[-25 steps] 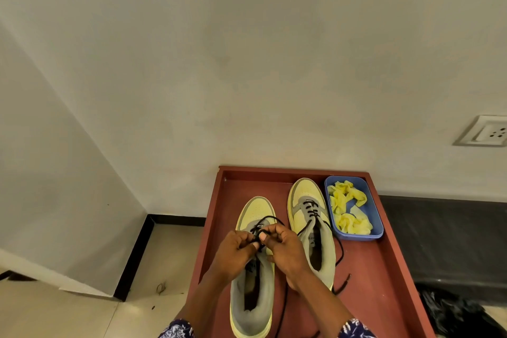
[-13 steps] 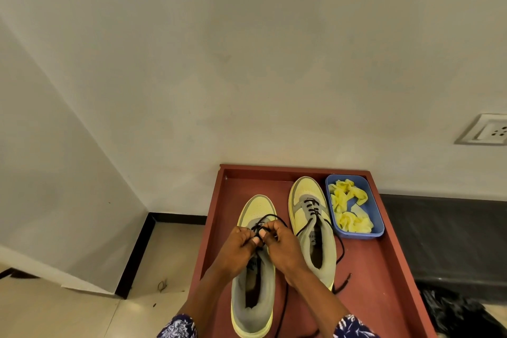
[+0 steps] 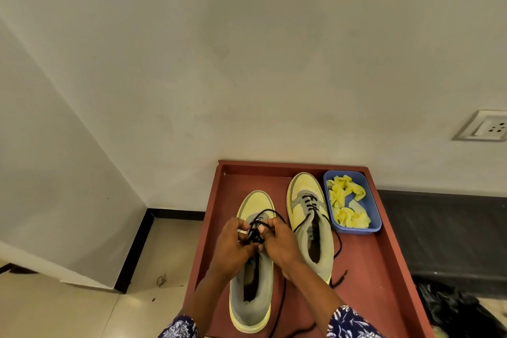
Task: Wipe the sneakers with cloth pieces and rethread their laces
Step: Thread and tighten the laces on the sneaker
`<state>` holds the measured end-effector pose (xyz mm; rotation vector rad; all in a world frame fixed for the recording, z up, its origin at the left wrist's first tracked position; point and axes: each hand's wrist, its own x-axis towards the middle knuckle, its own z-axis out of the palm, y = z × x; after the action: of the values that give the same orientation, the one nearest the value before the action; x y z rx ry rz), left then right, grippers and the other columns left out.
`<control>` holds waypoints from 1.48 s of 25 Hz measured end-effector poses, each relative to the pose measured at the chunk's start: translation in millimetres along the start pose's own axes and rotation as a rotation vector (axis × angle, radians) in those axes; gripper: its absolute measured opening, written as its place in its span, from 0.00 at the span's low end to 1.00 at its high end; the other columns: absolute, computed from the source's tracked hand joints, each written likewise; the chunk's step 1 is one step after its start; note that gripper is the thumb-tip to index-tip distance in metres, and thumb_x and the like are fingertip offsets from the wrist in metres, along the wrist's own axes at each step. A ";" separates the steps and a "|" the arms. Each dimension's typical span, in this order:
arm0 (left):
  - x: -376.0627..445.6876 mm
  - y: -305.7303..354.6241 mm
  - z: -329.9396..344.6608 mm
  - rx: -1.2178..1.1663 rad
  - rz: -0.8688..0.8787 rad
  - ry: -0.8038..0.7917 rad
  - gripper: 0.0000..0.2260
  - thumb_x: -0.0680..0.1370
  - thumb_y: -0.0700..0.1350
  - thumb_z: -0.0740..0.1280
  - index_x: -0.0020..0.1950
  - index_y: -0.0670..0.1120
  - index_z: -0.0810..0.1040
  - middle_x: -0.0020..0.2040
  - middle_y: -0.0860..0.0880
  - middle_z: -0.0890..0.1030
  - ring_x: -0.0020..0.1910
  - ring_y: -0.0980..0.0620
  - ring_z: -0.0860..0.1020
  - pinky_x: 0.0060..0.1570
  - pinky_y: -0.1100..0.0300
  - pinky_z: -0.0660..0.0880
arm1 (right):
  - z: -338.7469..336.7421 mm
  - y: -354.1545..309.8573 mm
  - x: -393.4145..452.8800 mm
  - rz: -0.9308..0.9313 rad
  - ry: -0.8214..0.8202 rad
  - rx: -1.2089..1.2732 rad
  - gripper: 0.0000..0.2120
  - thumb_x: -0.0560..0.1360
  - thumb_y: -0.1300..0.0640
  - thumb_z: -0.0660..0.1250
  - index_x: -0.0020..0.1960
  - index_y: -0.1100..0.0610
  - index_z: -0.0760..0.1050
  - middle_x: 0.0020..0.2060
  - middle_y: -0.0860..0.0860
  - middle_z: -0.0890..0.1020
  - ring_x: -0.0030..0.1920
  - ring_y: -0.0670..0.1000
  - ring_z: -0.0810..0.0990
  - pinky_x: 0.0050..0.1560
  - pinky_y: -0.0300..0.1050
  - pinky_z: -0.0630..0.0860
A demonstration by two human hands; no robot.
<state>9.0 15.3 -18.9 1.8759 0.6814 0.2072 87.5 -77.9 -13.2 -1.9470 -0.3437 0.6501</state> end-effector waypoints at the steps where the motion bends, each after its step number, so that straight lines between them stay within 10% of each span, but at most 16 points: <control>1: -0.3 -0.7 -0.4 0.036 0.006 0.001 0.18 0.67 0.38 0.75 0.45 0.52 0.69 0.48 0.49 0.74 0.43 0.56 0.75 0.40 0.66 0.76 | 0.3 0.9 0.3 0.020 -0.012 0.015 0.05 0.78 0.58 0.60 0.51 0.57 0.73 0.49 0.54 0.80 0.49 0.51 0.78 0.50 0.44 0.77; 5: -1.0 -7.1 0.9 0.178 0.021 0.025 0.14 0.67 0.45 0.75 0.44 0.51 0.71 0.47 0.52 0.71 0.46 0.54 0.73 0.45 0.66 0.72 | 0.0 -3.4 -1.9 0.062 -0.077 0.109 0.07 0.79 0.60 0.59 0.54 0.61 0.72 0.42 0.53 0.77 0.40 0.46 0.75 0.32 0.31 0.73; 17: -5.0 -13.4 -1.8 0.277 0.026 0.056 0.13 0.71 0.52 0.71 0.34 0.52 0.68 0.36 0.54 0.73 0.36 0.55 0.71 0.40 0.52 0.73 | 1.2 -3.1 -5.0 0.124 -0.114 0.274 0.04 0.80 0.61 0.57 0.49 0.58 0.71 0.34 0.50 0.75 0.32 0.43 0.73 0.30 0.29 0.70; 23: -7.0 -8.2 -2.4 0.170 -0.048 0.057 0.13 0.74 0.54 0.67 0.39 0.45 0.79 0.37 0.49 0.77 0.36 0.55 0.74 0.35 0.64 0.69 | 2.1 4.0 -4.6 0.148 -0.101 0.309 0.07 0.79 0.60 0.58 0.54 0.61 0.72 0.44 0.54 0.78 0.35 0.42 0.73 0.36 0.32 0.70; 33: -11.0 22.2 3.1 -0.348 -0.408 0.046 0.10 0.74 0.42 0.70 0.41 0.33 0.80 0.38 0.39 0.82 0.37 0.49 0.80 0.44 0.54 0.79 | 1.2 3.2 -9.9 0.134 -0.078 0.346 0.05 0.79 0.60 0.59 0.50 0.59 0.73 0.44 0.55 0.80 0.43 0.48 0.78 0.47 0.39 0.76; 37: -13.2 24.9 -3.6 -0.279 -0.379 0.007 0.09 0.75 0.38 0.65 0.34 0.41 0.74 0.34 0.42 0.77 0.34 0.49 0.75 0.37 0.59 0.74 | -1.9 5.1 -11.4 0.143 -0.077 0.292 0.07 0.79 0.58 0.59 0.50 0.60 0.74 0.38 0.51 0.78 0.32 0.42 0.72 0.35 0.34 0.69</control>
<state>5.4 4.6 7.1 1.4515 0.9462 0.0593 79.1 -87.4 -13.8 -1.6805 -0.1476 0.8216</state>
